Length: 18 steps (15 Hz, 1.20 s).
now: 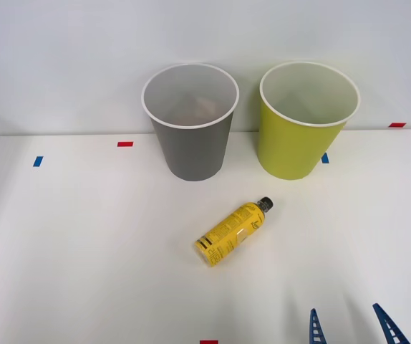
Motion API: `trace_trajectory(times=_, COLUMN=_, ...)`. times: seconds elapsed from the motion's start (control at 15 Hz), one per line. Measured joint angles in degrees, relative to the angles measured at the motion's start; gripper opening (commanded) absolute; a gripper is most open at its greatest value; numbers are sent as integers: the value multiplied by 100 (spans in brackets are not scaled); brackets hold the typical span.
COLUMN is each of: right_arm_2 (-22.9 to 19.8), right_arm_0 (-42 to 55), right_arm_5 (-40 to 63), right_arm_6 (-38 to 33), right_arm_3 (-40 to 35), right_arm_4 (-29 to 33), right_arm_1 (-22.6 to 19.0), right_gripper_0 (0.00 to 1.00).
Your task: Put cans in the gray bin, plastic bottles in the light green bin
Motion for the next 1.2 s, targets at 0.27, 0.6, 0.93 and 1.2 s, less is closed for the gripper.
trace_trajectory(times=0.27, right_arm_2=0, right_arm_0=0, right_arm_5=0, right_arm_6=0, right_arm_3=0, right_arm_4=0, right_arm_1=0, right_gripper_0=100)
trace_trajectory(times=0.6, right_arm_2=0, right_arm_0=0, right_arm_5=0, right_arm_6=0, right_arm_3=0, right_arm_4=0, right_arm_1=0, right_gripper_0=100)
trace_trajectory(times=0.93, right_arm_2=0, right_arm_0=0, right_arm_5=0, right_arm_6=0, right_arm_3=0, right_arm_4=0, right_arm_1=0, right_gripper_0=100)
trace_trajectory(times=1.2, right_arm_2=0, right_arm_0=0, right_arm_5=0, right_arm_6=0, right_arm_3=0, right_arm_4=0, right_arm_1=0, right_gripper_0=100)
